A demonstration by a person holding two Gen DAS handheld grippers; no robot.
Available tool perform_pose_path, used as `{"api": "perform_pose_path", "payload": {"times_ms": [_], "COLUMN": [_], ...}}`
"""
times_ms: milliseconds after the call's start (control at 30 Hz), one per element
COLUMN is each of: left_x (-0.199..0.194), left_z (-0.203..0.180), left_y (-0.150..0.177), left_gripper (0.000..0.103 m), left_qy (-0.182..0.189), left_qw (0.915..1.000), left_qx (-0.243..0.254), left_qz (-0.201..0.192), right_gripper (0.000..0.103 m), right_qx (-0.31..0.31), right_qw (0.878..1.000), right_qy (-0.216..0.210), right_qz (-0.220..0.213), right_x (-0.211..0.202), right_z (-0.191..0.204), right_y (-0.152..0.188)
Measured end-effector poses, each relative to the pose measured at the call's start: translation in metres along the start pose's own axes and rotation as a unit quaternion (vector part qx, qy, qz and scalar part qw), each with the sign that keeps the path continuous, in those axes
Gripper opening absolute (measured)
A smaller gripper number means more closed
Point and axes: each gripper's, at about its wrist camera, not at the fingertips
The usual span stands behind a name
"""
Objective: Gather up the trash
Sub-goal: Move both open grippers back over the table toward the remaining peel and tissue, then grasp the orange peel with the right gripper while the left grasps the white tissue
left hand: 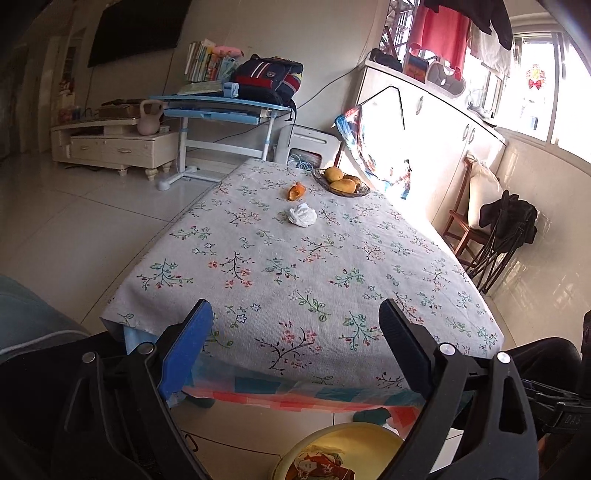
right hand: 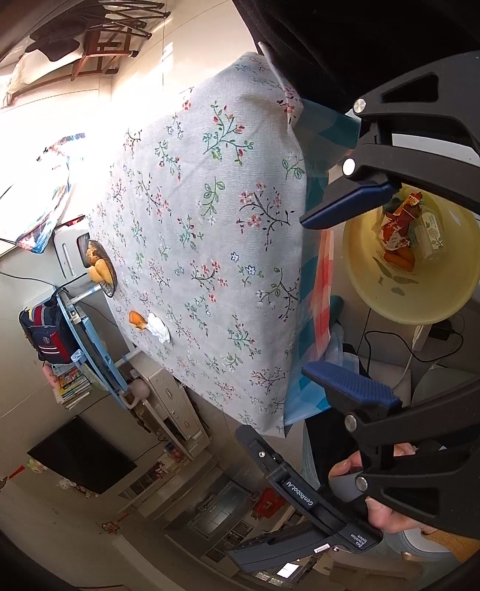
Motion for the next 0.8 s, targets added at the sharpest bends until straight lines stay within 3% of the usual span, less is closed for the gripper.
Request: {"api": "perform_pose_path", "payload": {"times_ms": [267, 400, 567, 800], "left_x": [0.043, 0.074, 0.112, 0.16], "left_z": [-0.001, -0.008, -0.016, -0.012], "left_y": [-0.055, -0.079, -0.095, -0.105], "left_gripper": [0.09, 0.09, 0.09, 0.09], "left_qy": [-0.017, -0.014, -0.014, -0.011], "left_qw": [0.9994, 0.9985, 0.9975, 0.9969], "left_qx": [0.028, 0.052, 0.064, 0.058], "left_qz": [-0.006, 0.013, 0.025, 0.051], "right_gripper": [0.074, 0.076, 0.076, 0.076], "right_qx": [-0.027, -0.042, -0.065, -0.097], "right_qw": [1.0, 0.999, 0.997, 0.995], "right_qy": [-0.003, -0.009, -0.01, -0.004], "right_qz": [-0.012, -0.023, -0.034, -0.008], "right_x": [0.026, 0.044, 0.073, 0.144], "right_z": [0.001, 0.007, 0.015, 0.03], "right_y": [-0.057, -0.095, -0.143, -0.202]}}
Point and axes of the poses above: each gripper's, at about its wrist camera, not at the fingertips, and x roughly the way its jaws point, z to its left, y to its underside, and after that the axes turned 4 degrees about -y, right-handed
